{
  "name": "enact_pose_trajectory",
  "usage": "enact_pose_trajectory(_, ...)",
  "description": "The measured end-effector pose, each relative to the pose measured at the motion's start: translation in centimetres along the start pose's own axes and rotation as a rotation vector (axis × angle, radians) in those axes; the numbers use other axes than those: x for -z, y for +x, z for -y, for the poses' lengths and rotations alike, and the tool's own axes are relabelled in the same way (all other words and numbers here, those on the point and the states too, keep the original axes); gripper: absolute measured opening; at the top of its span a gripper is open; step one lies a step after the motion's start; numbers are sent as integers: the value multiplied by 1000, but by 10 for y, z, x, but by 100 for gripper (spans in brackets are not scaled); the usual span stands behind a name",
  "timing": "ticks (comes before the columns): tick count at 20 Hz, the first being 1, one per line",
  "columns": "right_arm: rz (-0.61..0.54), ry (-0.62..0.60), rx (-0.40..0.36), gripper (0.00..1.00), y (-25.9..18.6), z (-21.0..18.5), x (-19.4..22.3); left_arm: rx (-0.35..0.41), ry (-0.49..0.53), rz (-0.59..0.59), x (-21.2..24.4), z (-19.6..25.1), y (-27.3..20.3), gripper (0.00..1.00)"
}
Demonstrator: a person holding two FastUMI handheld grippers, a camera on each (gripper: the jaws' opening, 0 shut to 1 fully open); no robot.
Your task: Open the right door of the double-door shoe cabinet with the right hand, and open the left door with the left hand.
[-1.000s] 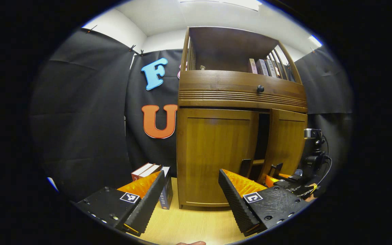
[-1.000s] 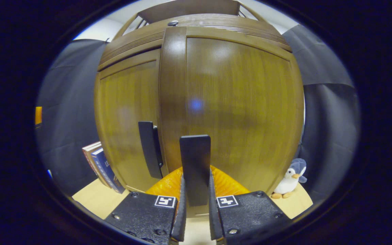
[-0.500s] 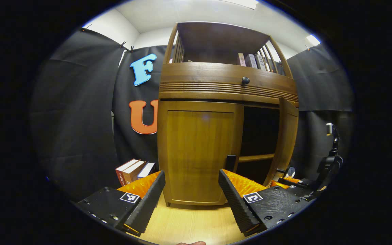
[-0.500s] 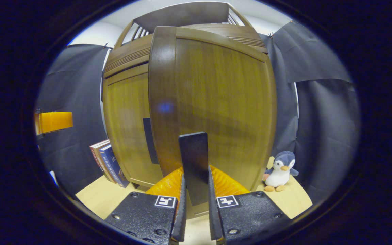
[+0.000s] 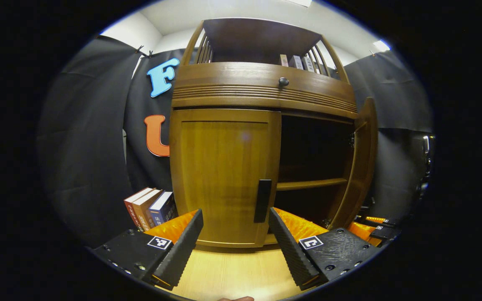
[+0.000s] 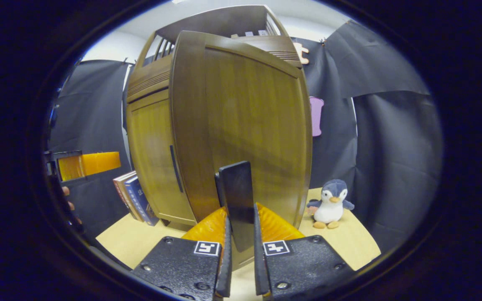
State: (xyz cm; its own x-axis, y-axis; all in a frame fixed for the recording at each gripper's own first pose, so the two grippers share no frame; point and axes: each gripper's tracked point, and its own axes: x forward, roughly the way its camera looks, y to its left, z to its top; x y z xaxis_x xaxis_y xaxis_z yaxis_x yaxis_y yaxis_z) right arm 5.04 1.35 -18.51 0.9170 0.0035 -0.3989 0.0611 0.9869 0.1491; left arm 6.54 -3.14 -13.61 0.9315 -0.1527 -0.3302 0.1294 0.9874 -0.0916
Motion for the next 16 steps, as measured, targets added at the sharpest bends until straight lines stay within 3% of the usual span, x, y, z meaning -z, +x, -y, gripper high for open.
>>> enact_pose_trajectory(11, -7, 0, 82, 18, -33, 53, 3, 59, 32, -27, 13, 42, 26, 95)
enact_pose_trajectory(16, 11, 27, 183, 12, -45, 92, 3, 60, 40, -37, 17, 47, 38, 94)
